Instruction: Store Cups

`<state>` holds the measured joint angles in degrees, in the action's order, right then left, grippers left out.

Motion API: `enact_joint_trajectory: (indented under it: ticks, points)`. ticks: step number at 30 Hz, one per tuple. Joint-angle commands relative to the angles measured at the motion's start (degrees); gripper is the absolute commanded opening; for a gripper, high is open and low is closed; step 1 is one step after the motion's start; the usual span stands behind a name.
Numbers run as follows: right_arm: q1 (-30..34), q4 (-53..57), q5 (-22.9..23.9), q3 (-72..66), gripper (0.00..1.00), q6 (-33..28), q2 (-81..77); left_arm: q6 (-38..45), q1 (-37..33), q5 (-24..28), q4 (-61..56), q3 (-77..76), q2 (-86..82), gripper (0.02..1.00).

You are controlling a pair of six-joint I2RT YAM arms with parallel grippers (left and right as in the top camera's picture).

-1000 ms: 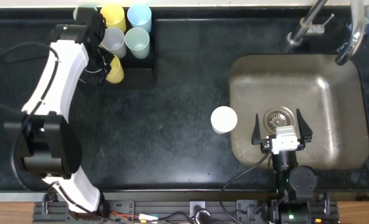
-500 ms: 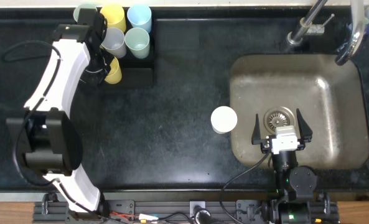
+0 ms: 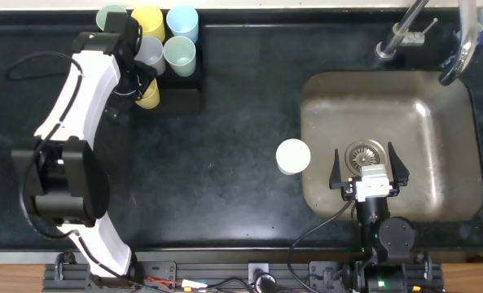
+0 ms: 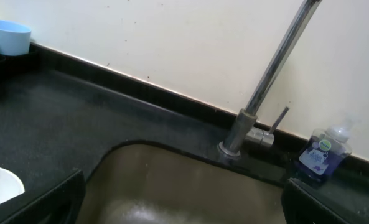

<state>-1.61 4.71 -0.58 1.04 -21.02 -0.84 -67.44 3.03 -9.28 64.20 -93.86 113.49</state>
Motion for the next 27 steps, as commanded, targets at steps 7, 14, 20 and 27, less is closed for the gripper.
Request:
enact_joint_trajectory:
  ticks: [7, 14, 20, 27]
  points:
    - [-0.24, -0.24, 0.42, -0.76, 0.998, 0.22, 0.63, 2.54, 0.59, -1.6, 3.58, 0.22, -15.61, 1.0]
    - [-0.24, -0.24, 0.42, -0.76, 0.998, 0.22, 0.63, 13.68, 0.59, 3.21, 1.4, 0.52, -36.83, 1.0]
    - [-0.24, -0.24, 0.42, -0.76, 0.998, 0.22, 0.63, 21.57, 0.33, 0.22, -6.38, 17.7, -63.76, 0.998]
    - [-0.24, -0.24, 0.42, -0.76, 0.998, 0.22, 0.63, 25.27, -2.29, -1.86, -24.11, 55.17, -96.67, 1.0]
